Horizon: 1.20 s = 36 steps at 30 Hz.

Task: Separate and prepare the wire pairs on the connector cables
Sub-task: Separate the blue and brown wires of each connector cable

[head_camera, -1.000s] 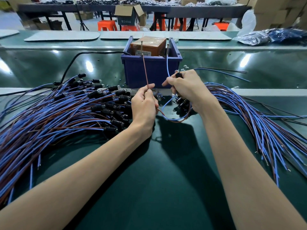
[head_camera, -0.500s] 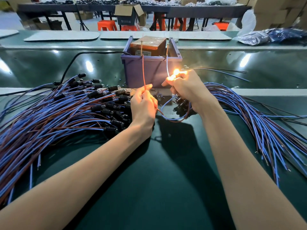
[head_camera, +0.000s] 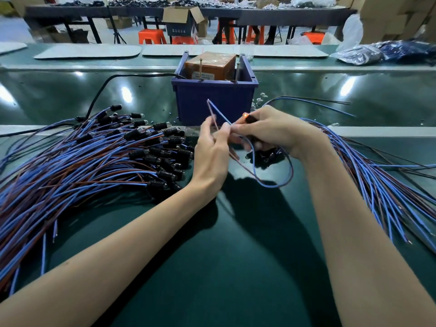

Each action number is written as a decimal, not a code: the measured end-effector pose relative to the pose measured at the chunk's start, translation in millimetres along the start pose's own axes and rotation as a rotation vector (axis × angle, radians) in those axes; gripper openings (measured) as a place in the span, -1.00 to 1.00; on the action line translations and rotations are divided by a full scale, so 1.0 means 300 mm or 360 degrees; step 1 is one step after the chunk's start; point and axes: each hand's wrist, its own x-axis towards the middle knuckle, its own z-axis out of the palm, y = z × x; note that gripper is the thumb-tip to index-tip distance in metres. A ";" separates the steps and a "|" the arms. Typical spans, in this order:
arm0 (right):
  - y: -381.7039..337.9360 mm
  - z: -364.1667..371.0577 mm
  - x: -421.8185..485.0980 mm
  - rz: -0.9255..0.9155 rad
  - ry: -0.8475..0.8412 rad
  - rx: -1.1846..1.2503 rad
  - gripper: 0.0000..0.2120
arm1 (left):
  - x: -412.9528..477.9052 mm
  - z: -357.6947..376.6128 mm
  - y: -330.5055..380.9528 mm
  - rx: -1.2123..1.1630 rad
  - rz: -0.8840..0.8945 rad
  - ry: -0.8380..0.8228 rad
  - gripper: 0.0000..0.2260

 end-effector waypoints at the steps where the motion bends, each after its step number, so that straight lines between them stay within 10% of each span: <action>1: -0.006 -0.019 -0.013 0.0035 -0.0099 -0.0035 -0.75 | -0.006 0.002 0.001 0.0046 0.0070 -0.0023 -0.55; 8: 0.018 -0.172 -0.054 0.0428 0.0315 -0.0726 -0.43 | -0.036 0.001 0.014 0.0397 0.0346 0.0074 -0.18; 18: 0.002 -0.189 -0.070 0.0401 0.1188 -0.0636 -0.68 | -0.050 0.007 0.013 0.0831 0.0161 -0.0051 -0.21; 22: -0.006 -0.163 -0.062 0.0350 0.1010 -0.0823 -0.60 | -0.086 0.001 0.033 0.0558 0.0271 -0.0873 -0.71; 25: 0.006 -0.145 -0.049 0.0319 0.0823 -0.0920 -0.57 | -0.105 -0.022 0.046 0.0329 0.0211 -0.1437 -0.64; 29: 0.041 -0.120 -0.030 0.0127 0.0727 -0.0946 -0.53 | -0.096 -0.029 0.061 0.0258 0.0233 -0.1391 -0.48; 36: 0.077 -0.088 -0.010 0.0020 0.0213 -0.1066 -0.50 | -0.079 -0.006 0.037 0.0396 0.0255 -0.0937 -0.80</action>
